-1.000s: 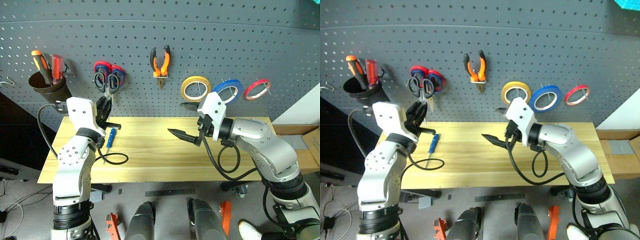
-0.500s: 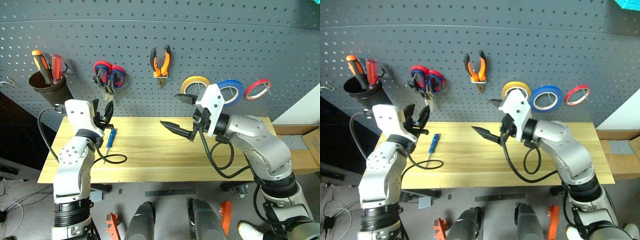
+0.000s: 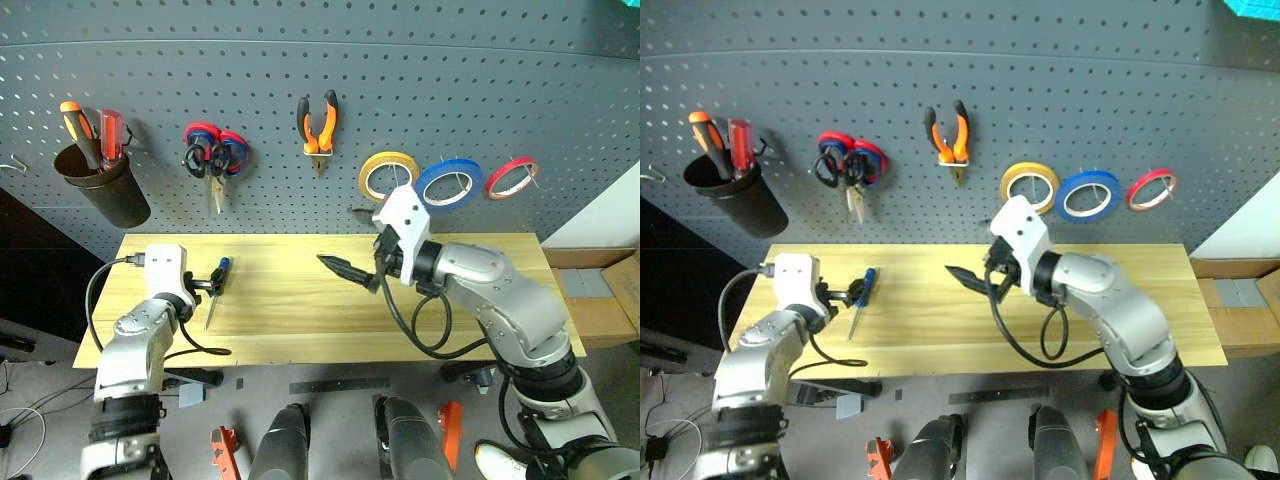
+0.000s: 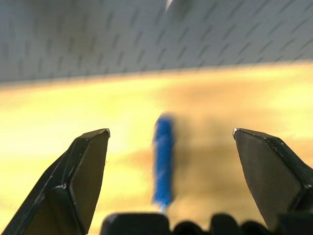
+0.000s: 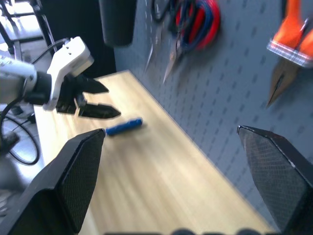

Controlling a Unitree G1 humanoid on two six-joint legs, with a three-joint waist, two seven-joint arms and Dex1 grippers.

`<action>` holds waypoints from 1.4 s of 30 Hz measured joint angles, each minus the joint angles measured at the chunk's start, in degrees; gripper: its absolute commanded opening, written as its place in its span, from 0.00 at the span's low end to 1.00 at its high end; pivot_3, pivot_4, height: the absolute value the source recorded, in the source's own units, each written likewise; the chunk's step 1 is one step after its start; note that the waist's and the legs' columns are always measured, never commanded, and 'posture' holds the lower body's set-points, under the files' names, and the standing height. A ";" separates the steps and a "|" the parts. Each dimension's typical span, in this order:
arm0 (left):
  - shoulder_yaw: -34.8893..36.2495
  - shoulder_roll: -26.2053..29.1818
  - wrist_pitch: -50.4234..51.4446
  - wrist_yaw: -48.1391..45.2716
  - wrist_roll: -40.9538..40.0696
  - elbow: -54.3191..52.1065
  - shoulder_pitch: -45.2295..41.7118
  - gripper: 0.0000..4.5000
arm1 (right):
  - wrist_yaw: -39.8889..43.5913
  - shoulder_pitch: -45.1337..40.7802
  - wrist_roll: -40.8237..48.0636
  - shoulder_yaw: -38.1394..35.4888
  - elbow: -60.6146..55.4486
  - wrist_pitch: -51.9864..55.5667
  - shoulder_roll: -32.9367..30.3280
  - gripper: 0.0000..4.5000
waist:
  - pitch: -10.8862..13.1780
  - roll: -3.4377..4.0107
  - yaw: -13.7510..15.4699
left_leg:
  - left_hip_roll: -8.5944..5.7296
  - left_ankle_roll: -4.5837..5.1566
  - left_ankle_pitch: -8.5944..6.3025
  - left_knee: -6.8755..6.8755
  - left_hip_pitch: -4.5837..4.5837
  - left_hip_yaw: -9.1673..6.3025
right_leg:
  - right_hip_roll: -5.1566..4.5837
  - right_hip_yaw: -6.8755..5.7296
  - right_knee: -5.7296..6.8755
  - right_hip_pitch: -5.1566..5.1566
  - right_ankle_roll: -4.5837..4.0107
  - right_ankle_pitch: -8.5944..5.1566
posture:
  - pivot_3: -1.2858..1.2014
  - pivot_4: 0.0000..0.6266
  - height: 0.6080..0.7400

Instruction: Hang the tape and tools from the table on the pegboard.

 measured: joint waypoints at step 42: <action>3.19 -1.41 -13.21 0.07 1.79 -3.64 7.19 0.11 | 3.54 -6.64 -3.96 6.04 3.38 -6.71 3.16 1.00 | -0.05 -0.04 -1.45 | -0.03 -0.08 -0.03 -0.02 -0.01 0.11 | -0.10 0.30 0.33 -0.35 -0.01 0.00 | 0.50 0.31 1.00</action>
